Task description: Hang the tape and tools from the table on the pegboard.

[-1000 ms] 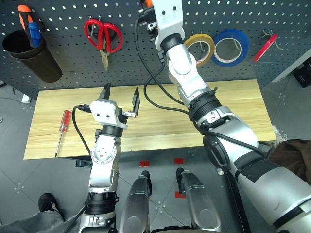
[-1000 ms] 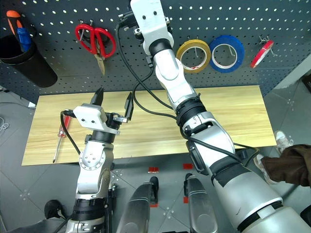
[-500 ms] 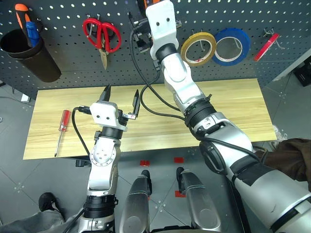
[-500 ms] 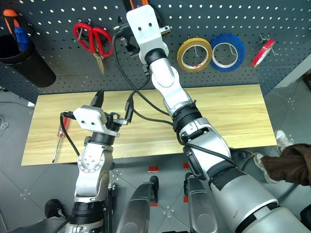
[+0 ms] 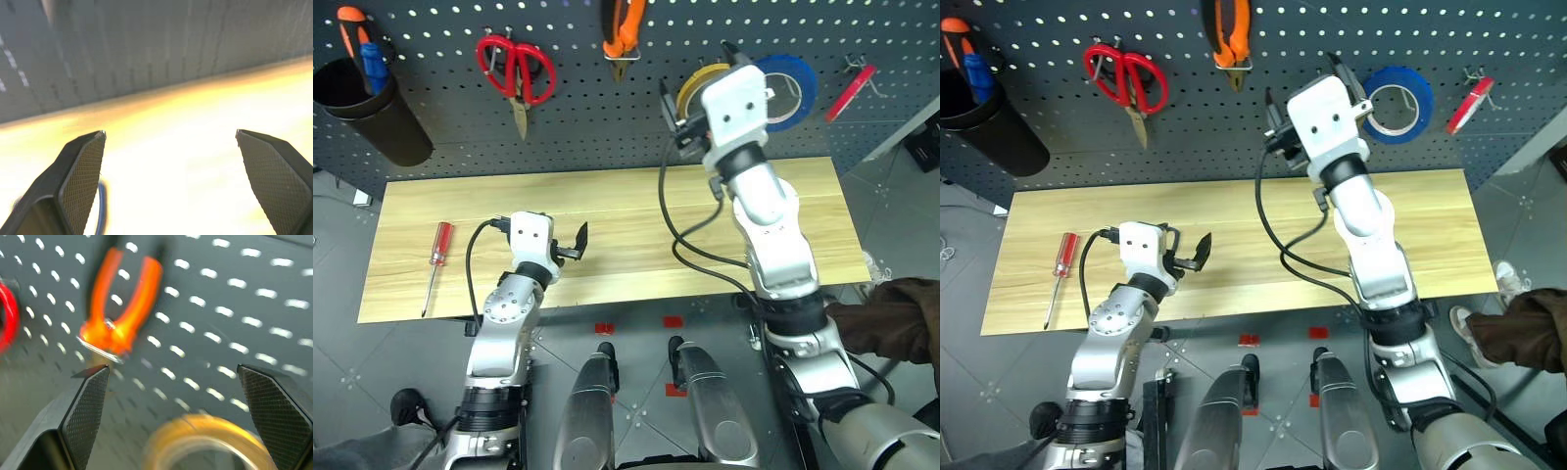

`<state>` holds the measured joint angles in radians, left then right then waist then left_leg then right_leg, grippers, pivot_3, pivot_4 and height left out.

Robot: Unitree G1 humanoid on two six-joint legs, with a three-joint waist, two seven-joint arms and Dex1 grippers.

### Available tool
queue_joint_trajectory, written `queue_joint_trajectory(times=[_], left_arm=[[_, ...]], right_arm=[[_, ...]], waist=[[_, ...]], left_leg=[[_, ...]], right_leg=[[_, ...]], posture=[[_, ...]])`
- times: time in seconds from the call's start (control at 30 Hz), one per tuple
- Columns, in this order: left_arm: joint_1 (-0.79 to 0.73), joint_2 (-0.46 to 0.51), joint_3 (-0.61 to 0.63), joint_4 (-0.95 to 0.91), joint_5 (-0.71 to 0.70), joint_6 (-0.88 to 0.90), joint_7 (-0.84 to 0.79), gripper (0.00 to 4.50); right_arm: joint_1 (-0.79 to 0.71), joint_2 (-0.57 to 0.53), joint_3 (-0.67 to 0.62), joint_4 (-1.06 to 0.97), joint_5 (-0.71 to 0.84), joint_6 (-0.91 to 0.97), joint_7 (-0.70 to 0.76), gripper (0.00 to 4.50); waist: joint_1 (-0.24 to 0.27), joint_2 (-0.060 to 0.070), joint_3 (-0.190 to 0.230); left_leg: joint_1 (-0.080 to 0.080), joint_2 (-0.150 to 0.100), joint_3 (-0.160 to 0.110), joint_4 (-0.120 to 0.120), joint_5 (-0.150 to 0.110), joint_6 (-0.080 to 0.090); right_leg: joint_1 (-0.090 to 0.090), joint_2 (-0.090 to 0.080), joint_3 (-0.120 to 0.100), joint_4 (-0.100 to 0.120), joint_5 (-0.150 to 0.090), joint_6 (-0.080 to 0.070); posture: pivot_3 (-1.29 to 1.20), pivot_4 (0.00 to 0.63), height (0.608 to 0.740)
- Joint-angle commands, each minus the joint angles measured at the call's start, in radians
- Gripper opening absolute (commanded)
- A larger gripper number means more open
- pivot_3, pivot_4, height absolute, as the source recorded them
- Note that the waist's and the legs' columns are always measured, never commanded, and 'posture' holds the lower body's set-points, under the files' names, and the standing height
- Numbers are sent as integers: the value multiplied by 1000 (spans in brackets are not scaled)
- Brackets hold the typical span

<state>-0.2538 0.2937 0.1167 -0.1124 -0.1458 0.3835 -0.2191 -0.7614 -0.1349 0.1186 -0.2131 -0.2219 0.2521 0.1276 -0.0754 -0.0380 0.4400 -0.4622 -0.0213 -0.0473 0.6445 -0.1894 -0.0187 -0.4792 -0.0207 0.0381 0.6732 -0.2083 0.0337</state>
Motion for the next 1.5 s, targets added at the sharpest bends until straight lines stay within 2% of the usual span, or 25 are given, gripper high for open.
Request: queue_joint_trajectory(times=[0.03,0.17,0.23,0.3,0.37,0.43,0.53,0.67,0.8,0.9,1.13,1.4,1.5], left_arm=[[-24,64,68,-68,-51,216,-4,4500],[-73,123,114,-150,-104,517,13,4500],[-101,155,164,-184,-116,704,38,4500],[-139,186,194,-191,-131,883,41,4500],[-180,202,204,-184,-128,993,54,4500],[-229,210,213,-167,-112,1106,74,4500],[-283,214,232,-99,-59,1218,124,4500],[-265,220,191,-57,-38,1194,133,4500],[-270,188,203,43,-31,1142,128,4500],[-295,172,171,176,-34,1024,105,4500],[-338,174,116,312,-38,855,50,4500],[-371,170,84,429,-18,759,46,4500],[-370,172,71,429,-13,762,46,3900]], right_arm=[[70,-34,-14,-219,-44,116,24,4481],[179,-71,-32,-331,-58,215,50,4481],[245,-42,-73,-392,41,375,105,4481],[317,-4,-120,-440,207,582,203,4481],[396,-65,-75,-472,292,665,316,4481],[464,-165,19,-492,315,658,400,4481],[489,-189,79,-445,345,625,419,4481],[480,-221,192,-362,280,422,430,4481],[491,-249,252,-307,251,187,464,4481],[493,-234,247,-292,288,173,479,4481],[501,-229,237,-305,293,188,462,4481],[501,-228,219,-299,283,192,439,4481],[497,-227,214,-294,283,190,432,4500]], waist=[[-12,0,0],[-17,0,0],[-17,-1,-1],[-17,-2,-1],[-14,-2,-1],[-11,-1,-1],[-12,-2,-2],[-14,-4,-3],[-6,-5,-3],[-1,-6,-4],[18,-7,-5],[20,-6,-6],[19,-6,-7]], left_leg=[[0,0,-1,0,1,-2],[4,2,-1,-2,4,-7],[4,2,-1,-2,5,-8],[4,2,-1,-2,5,-8],[4,3,-2,-2,5,-8],[4,2,-2,-3,5,-8],[4,0,-1,-3,5,-8],[8,1,1,-4,6,-9],[8,1,0,-8,7,-11],[8,1,0,-11,10,-15],[8,1,-1,-14,10,-16],[10,1,-1,-14,11,-15],[11,1,-1,-14,11,-14]], right_leg=[[0,1,0,0,0,0],[2,3,0,1,0,0],[2,3,0,1,0,1],[2,3,0,1,0,1],[3,3,-1,1,0,0],[2,3,-1,1,0,0],[3,2,-3,0,0,1],[3,2,-1,1,1,2],[3,2,-1,-1,0,2],[3,1,-1,-4,1,2],[4,0,-1,-9,1,1],[6,0,-1,-8,2,0],[6,0,-1,-8,3,0]], posture=[[-146,436,740],[-149,434,740],[-145,431,740],[-109,428,740],[-104,432,740],[-99,430,740],[-82,423,740],[-71,420,740],[-68,418,740],[-78,422,740],[-93,423,740],[-109,433,740],[-109,432,740]])
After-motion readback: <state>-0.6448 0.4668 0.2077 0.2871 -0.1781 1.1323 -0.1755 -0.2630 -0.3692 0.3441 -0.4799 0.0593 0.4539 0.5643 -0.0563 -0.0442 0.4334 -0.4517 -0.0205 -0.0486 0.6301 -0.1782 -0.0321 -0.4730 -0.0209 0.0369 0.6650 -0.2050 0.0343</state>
